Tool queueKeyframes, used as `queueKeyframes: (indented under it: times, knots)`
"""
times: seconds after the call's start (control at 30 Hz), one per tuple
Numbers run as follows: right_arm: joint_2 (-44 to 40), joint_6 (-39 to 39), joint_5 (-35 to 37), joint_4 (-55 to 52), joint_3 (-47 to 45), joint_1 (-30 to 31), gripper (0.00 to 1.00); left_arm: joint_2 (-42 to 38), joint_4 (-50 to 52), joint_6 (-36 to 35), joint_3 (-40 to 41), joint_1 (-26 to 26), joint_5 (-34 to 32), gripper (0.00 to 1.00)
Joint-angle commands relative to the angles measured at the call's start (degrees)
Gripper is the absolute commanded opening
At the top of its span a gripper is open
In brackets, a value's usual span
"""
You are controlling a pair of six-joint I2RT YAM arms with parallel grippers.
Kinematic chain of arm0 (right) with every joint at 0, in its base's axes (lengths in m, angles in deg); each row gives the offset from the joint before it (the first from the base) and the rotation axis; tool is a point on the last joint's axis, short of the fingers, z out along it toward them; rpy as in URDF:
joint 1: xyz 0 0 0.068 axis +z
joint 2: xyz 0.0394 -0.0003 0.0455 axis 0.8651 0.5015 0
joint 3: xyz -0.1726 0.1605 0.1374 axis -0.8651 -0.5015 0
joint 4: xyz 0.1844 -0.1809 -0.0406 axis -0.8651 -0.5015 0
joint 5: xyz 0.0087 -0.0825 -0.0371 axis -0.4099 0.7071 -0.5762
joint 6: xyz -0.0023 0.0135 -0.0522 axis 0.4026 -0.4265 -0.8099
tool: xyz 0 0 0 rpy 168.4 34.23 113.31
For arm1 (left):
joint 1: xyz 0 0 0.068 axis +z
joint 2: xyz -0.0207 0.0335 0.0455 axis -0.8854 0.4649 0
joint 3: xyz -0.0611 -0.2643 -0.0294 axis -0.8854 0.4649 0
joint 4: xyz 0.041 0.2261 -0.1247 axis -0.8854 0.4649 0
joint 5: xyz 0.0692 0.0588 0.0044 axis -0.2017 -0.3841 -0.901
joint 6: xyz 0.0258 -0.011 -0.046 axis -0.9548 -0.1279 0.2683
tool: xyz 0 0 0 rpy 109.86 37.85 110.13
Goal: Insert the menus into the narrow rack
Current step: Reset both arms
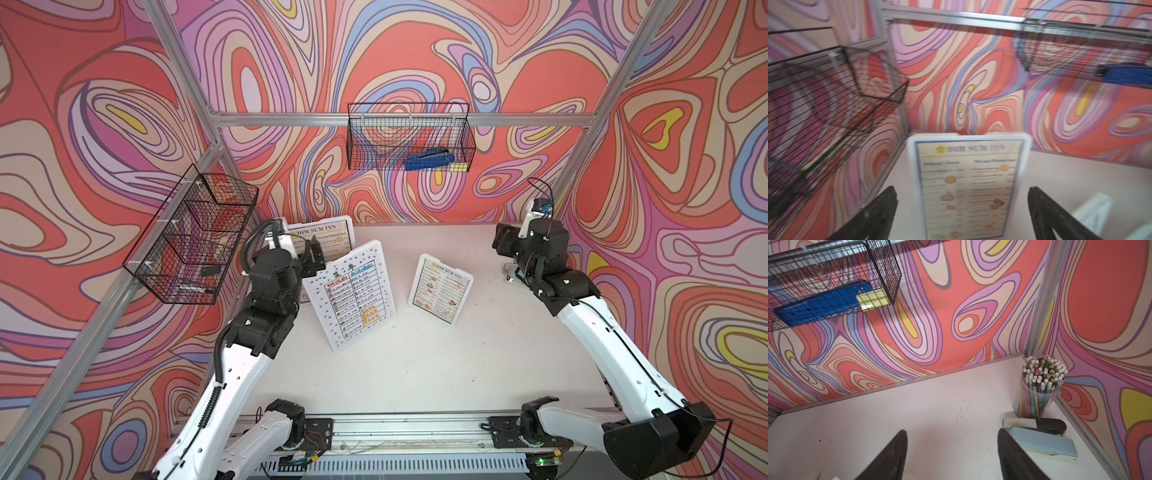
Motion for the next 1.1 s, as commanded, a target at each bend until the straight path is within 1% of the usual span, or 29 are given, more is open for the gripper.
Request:
queueKeyframes:
  times: [0.0, 0.07, 0.13, 0.17, 0.23, 0.3, 0.37, 0.4, 0.47, 0.5, 0.53, 0.57, 0.6, 0.63, 0.7, 0.73, 0.8, 0.83, 0.87, 0.9, 0.93, 0.97, 1.0, 1.03, 1.07]
  knots:
    - [0.71, -4.29, 1.64, 13.87, -14.17, -1.56, 0.73, -3.72, -3.59, 5.42, 8.85, 6.50, -5.48, 1.00]
    - [-0.10, -8.29, 2.12, 23.72, -22.51, -1.91, 0.75, -0.05, -6.08, 5.48, 12.96, 6.83, -5.14, 0.98]
    - [0.65, -10.09, 5.87, 27.54, -26.78, -2.12, 0.78, 4.37, -6.98, 6.23, 15.51, 6.83, -7.86, 0.96]
    - [1.07, -9.01, 6.91, 28.32, -27.76, -2.48, 0.78, 5.66, -9.53, 6.44, 18.03, 6.81, -8.69, 0.95]
    - [2.39, -10.29, 5.34, 31.64, -29.77, -2.75, 0.78, 6.53, -17.72, 5.00, 24.33, 6.83, -8.57, 0.92]
    - [4.83, -10.79, 7.04, 34.63, -31.25, -3.33, 0.79, 6.26, -27.49, 3.06, 32.25, 6.91, -8.97, 0.91]
    - [7.20, -10.84, 4.71, 39.29, -33.53, -4.36, 0.79, 7.26, -39.18, 0.82, 39.14, 6.92, -7.55, 0.92]
    - [8.43, -10.89, 4.41, 42.07, -34.83, -4.52, 0.79, 8.89, -44.14, -0.51, 41.41, 6.92, -6.87, 0.92]
    - [11.22, -11.21, 3.25, 50.16, -38.15, -4.95, 0.79, 15.29, -54.91, -2.96, 45.05, 7.05, -6.27, 0.94]
    - [12.73, -11.35, 2.33, 55.20, -40.07, -5.10, 0.79, 17.67, -60.41, -4.46, 45.87, 7.11, -5.51, 0.95]
    - [14.59, -11.65, 0.96, 60.87, -42.09, -5.36, 0.79, 18.05, -60.38, -4.82, 45.46, 7.09, -1.57, 0.98]
    - [16.53, -12.94, 0.36, 66.45, -43.46, -5.47, 0.78, 18.26, -59.10, -5.20, 44.70, 7.22, 0.87, 1.00]
    - [17.07, -12.84, -1.10, 67.19, -43.64, -5.47, 0.79, 19.97, -60.88, -5.49, 44.46, 7.44, 1.54, 0.99]
    - [17.83, -13.39, -1.18, 68.98, -43.88, -5.69, 0.79, 22.22, -64.80, -6.48, 44.41, 7.61, 2.83, 0.99]
    - [20.10, -15.82, -0.74, 74.42, -44.64, -5.69, 0.79, 26.92, -68.50, -8.82, 43.53, 7.71, 9.91, 0.99]
    - [22.44, -16.16, -1.15, 77.83, -45.14, -6.03, 0.80, 31.05, -71.68, -10.01, 43.01, 7.72, 12.20, 0.99]
    - [30.43, -15.53, -2.46, 87.95, -46.14, -7.53, 0.82, 39.96, -78.33, -11.51, 40.84, 8.06, 14.84, 0.99]
    - [32.74, -15.46, -3.21, 90.39, -45.54, -8.46, 0.81, 39.63, -75.45, -11.99, 39.39, 8.06, 17.28, 0.99]
    - [29.62, -13.98, -6.70, 81.88, -44.48, -9.67, 0.81, 36.74, -64.93, -11.56, 36.78, 8.13, 18.21, 0.99]
    - [29.20, -13.45, -10.97, 79.92, -43.42, -11.49, 0.97, 37.28, -63.66, -11.66, 36.01, 8.15, 17.74, 0.99]
    - [30.34, -13.34, -11.27, 82.38, -43.45, -11.95, 0.98, 39.47, -70.27, -12.21, 37.48, 8.07, 17.20, 0.99]
    - [29.89, -13.38, -11.09, 82.02, -43.86, -11.93, 0.98, 38.66, -71.08, -11.32, 38.53, 8.06, 16.41, 0.99]
    - [29.67, -13.15, -10.47, 82.34, -44.15, -11.92, 0.98, 36.93, -69.42, -10.83, 38.97, 8.06, 15.84, 0.99]
    - [30.21, -12.89, -9.55, 84.19, -44.50, -11.89, 0.98, 37.26, -70.23, -10.88, 39.40, 8.06, 16.13, 0.99]
    - [30.14, -12.57, -8.49, 84.17, -44.72, -11.90, 0.98, 38.90, -73.27, -11.66, 39.54, 8.06, 17.27, 0.99]
